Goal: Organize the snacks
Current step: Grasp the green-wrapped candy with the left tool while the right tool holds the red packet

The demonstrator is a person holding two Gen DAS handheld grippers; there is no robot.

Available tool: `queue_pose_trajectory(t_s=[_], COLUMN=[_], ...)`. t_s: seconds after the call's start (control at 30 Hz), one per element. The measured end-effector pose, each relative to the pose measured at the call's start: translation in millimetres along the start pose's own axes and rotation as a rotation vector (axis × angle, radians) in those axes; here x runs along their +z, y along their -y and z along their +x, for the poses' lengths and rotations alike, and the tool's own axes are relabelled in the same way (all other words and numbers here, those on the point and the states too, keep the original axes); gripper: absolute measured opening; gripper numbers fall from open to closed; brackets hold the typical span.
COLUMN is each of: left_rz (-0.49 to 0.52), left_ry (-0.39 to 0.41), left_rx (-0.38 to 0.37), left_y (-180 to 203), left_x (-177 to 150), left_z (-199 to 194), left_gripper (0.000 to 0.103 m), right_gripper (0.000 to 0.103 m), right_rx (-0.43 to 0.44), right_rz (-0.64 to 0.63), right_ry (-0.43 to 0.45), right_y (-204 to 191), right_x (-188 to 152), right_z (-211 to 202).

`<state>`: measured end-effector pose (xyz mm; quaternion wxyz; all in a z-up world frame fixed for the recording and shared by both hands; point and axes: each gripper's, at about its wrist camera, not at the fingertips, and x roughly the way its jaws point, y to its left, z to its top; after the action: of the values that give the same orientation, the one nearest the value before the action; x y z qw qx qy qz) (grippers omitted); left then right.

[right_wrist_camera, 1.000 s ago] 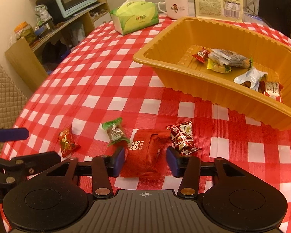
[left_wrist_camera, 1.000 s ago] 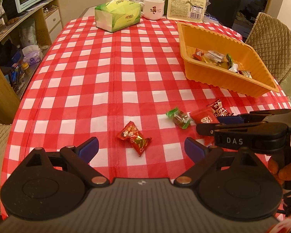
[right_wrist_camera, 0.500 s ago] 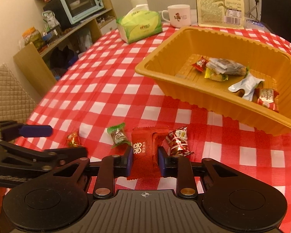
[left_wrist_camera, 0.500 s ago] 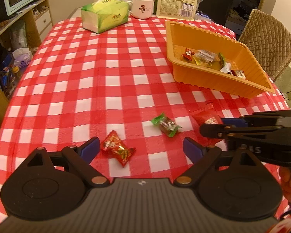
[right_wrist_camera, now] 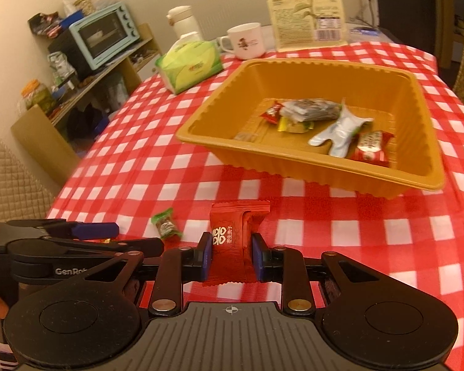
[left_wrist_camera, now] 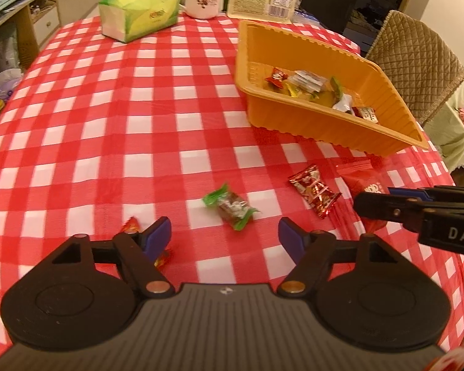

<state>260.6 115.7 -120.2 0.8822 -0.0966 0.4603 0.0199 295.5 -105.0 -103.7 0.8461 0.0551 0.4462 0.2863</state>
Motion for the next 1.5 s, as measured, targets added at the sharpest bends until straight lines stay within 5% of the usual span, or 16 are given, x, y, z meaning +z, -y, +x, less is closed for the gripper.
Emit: queue_pose_trajectory(t_s=[0.57, 1.13, 1.5], left_rz=[0.061, 0.11, 0.171], left_ry=[0.0, 0.034, 0.15], left_rx=[0.017, -0.011, -0.089], left_y=[12, 13, 37], left_x=[17, 16, 50], left_z=[31, 6, -32], left_gripper=[0.03, 0.022, 0.022], right_gripper=[0.027, 0.027, 0.027], right_rx=[-0.066, -0.051, -0.043], right_rz=[0.081, 0.089, 0.09], right_ry=[0.009, 0.023, 0.088], right_y=[26, 29, 34], right_x=[-7, -5, 15], right_z=[-17, -28, -45])
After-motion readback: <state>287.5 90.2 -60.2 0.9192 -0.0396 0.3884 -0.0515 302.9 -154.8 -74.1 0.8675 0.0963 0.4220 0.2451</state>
